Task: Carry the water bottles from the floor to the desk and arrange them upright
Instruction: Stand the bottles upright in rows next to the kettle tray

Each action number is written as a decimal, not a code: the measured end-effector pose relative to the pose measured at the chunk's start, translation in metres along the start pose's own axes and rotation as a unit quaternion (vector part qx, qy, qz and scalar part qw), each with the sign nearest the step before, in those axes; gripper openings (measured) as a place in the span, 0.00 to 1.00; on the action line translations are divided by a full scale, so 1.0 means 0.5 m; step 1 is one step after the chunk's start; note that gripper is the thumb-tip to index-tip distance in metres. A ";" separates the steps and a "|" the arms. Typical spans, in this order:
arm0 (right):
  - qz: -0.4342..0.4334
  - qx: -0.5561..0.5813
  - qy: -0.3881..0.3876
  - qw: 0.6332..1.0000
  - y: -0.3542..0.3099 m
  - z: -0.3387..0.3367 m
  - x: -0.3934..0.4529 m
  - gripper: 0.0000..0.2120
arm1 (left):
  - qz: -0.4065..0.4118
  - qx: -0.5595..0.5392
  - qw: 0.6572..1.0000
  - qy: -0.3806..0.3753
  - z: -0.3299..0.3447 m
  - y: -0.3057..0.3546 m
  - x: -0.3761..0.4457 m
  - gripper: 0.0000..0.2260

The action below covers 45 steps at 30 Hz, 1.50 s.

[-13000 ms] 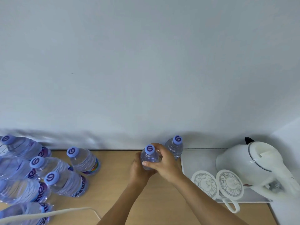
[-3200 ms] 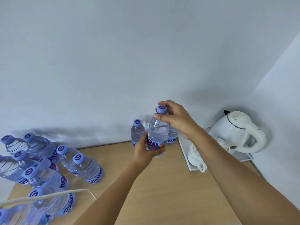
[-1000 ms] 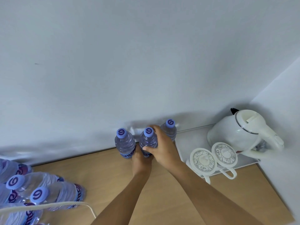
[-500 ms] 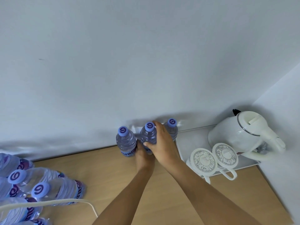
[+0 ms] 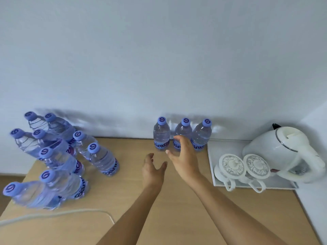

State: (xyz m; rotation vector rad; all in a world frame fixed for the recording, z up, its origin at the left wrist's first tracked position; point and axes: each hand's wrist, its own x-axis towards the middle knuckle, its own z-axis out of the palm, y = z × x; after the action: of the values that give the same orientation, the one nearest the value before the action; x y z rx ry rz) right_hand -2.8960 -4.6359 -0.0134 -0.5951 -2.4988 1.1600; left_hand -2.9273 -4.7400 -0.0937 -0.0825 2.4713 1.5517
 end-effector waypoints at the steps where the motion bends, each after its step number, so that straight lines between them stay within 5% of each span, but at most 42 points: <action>1: -0.008 0.002 -0.023 1.000 -0.011 0.013 -0.013 0.22 | 0.003 -0.001 1.000 0.025 -0.024 -0.008 -0.012 0.26; 9: -0.048 0.008 -0.153 0.987 -0.118 0.139 -0.077 0.24 | -0.028 -0.014 0.990 0.139 -0.201 -0.075 -0.068 0.25; 17: -0.061 0.011 -0.223 0.973 -0.209 0.259 -0.048 0.33 | -0.049 -0.047 0.988 0.138 -0.319 -0.123 -0.024 0.28; 23: -0.054 0.049 -0.252 0.965 -0.247 0.306 -0.004 0.35 | -0.037 -0.056 0.994 0.088 -0.352 -0.137 0.027 0.36; 30: -0.050 0.055 -0.297 0.952 -0.245 0.323 0.026 0.20 | -0.031 -0.042 0.998 0.024 -0.363 -0.156 0.060 0.35; 34: -0.049 0.065 -0.264 0.961 -0.229 0.309 0.020 0.20 | -0.040 -0.011 0.999 -0.016 -0.366 -0.161 0.064 0.38; 38: -0.017 0.088 -0.220 0.971 -0.210 0.272 0.021 0.17 | 0.017 -0.055 0.998 -0.023 -0.359 -0.134 0.051 0.30; 45: 0.014 0.067 -0.177 0.982 -0.190 0.152 0.041 0.19 | 0.066 -0.127 0.976 -0.164 -0.313 -0.095 0.027 0.33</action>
State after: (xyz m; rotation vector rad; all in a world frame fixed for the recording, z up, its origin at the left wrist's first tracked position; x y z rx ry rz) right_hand -2.9702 -4.7300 0.0158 -0.4191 -2.6744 1.5482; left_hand -2.9571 -4.8998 -0.0732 0.2800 2.0532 1.7651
